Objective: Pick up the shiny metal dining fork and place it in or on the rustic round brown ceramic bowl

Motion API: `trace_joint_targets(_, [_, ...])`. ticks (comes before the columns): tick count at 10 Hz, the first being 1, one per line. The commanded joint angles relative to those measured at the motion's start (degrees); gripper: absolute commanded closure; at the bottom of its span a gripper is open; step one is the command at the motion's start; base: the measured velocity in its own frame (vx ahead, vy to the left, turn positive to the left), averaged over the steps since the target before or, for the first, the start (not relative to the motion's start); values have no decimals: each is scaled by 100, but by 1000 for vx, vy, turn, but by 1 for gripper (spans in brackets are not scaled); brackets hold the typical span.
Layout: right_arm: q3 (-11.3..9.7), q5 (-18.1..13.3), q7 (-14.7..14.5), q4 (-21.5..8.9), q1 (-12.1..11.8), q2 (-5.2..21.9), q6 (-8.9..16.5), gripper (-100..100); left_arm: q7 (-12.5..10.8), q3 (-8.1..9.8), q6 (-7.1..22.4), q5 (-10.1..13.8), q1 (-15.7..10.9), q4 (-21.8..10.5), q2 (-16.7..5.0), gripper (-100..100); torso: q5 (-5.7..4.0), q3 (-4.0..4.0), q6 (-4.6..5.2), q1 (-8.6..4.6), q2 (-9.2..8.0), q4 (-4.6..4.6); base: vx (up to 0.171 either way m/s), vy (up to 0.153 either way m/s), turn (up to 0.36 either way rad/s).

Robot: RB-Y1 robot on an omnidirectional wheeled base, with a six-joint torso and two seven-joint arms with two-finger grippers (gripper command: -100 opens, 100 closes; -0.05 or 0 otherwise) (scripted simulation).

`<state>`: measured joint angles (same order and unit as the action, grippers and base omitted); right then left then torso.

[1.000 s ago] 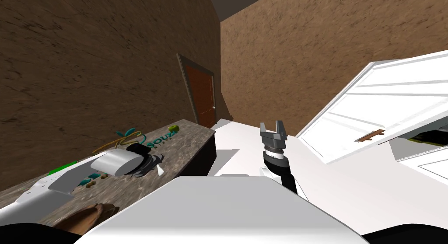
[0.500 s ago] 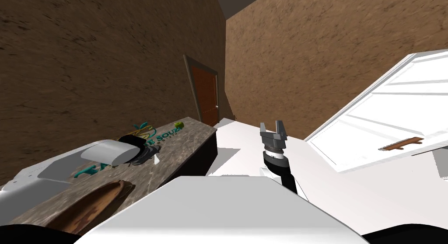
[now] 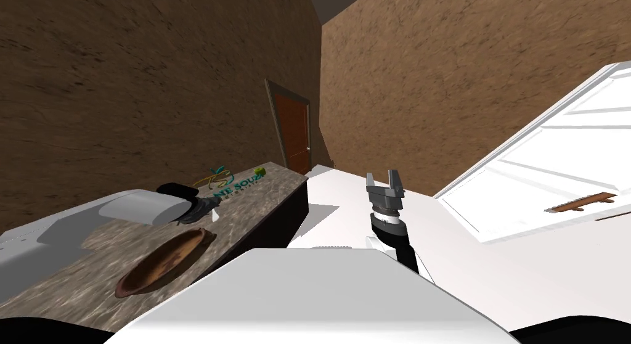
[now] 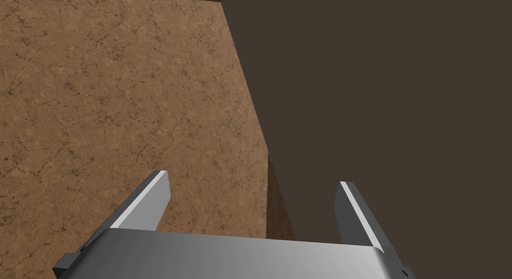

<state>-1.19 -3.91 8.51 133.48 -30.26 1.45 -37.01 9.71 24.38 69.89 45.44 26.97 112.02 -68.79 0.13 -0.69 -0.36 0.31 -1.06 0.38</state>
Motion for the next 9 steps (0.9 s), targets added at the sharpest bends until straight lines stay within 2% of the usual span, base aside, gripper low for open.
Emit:
trace_joint_targets(1, [0, 0, 0, 0, 0, 0, 0, 0, -179, 17, 5, -175, -1, -77, 11, 100, 0, 0, 0, 0, 0, 0, -175, 58, 32])
trace_joint_targets(5, [0, 0, 0, 0, -1, 0, 0, 0, -524, 57, 113, -555, 111, -97, 93, 100, 6, 21, -3, 12, 32, -12, -125, 72, 21])
trace_joint_targets(6, [0, 0, 0, 0, -1, 0, 0, 0, -460, 94, 103, -482, 121, -70, 79, 100, 7, 25, -2, 10, 38, -14, -48, 28, 9])
trace_joint_targets(7, [0, 0, 0, 0, -2, 0, 0, 0, -481, 93, 114, -495, 125, -73, 82, -100, 4, 37, 5, -4, 60, -18, -11, 6, 3])
trace_joint_targets(9, [0, 0, 0, 0, -2, 0, 0, 0, -479, 93, 114, -494, 126, -74, 82, -100, 0, 53, 7, -19, 87, -25, -3, 1, 0])
